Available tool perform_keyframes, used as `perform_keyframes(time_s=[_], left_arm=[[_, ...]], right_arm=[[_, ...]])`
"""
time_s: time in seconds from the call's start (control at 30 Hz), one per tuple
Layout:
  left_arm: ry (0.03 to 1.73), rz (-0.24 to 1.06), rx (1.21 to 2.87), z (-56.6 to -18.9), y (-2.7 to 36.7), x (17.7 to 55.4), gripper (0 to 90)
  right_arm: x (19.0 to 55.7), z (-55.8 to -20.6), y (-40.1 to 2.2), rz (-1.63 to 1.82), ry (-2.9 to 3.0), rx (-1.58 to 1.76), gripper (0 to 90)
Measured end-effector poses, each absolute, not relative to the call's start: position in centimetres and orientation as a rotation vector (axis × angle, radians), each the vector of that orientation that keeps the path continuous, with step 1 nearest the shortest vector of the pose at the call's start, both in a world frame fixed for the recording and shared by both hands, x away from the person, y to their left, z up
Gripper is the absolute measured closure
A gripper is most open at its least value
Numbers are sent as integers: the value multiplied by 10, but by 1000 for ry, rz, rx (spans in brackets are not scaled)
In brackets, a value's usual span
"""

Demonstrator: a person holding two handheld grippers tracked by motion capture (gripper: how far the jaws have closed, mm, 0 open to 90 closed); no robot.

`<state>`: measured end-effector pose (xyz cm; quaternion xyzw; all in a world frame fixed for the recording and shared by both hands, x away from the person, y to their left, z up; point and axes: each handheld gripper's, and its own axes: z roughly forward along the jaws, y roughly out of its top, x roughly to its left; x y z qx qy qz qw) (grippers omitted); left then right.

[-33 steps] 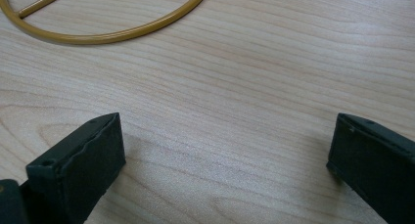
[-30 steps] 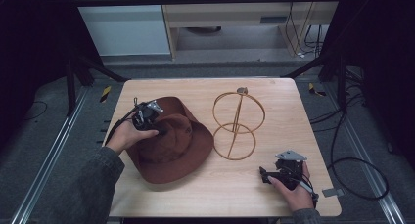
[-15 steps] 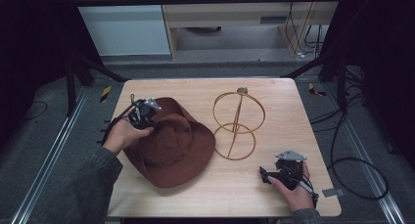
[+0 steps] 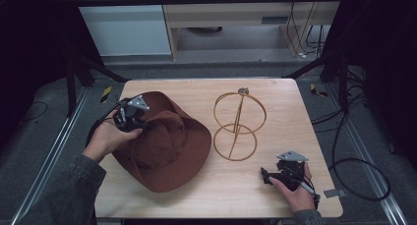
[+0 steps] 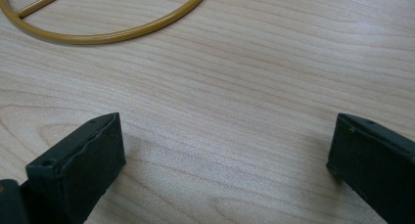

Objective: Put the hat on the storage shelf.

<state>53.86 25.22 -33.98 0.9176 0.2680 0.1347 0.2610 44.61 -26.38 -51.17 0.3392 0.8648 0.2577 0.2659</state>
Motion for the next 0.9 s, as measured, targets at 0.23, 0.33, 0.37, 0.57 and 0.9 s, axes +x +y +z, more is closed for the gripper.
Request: perform_keyframes(time_s=[0.23,0.33,0.37,0.57,0.9], left_arm=[[707,387,2460,-330,260,527,887],[704,392,2466,-327,261,525,887],[704,398,2468,-325,262,525,887],[691,420,2442,-315,263,521,887],[692,439,2434,-304,261,513,887]], right_arm=[[446,-512,-264,694,2334,923,4],[446,-512,-264,691,2332,923,5],[447,-512,-264,693,2333,921,5],[448,-512,-265,693,2332,920,7],[451,-512,-269,696,2334,917,9]])
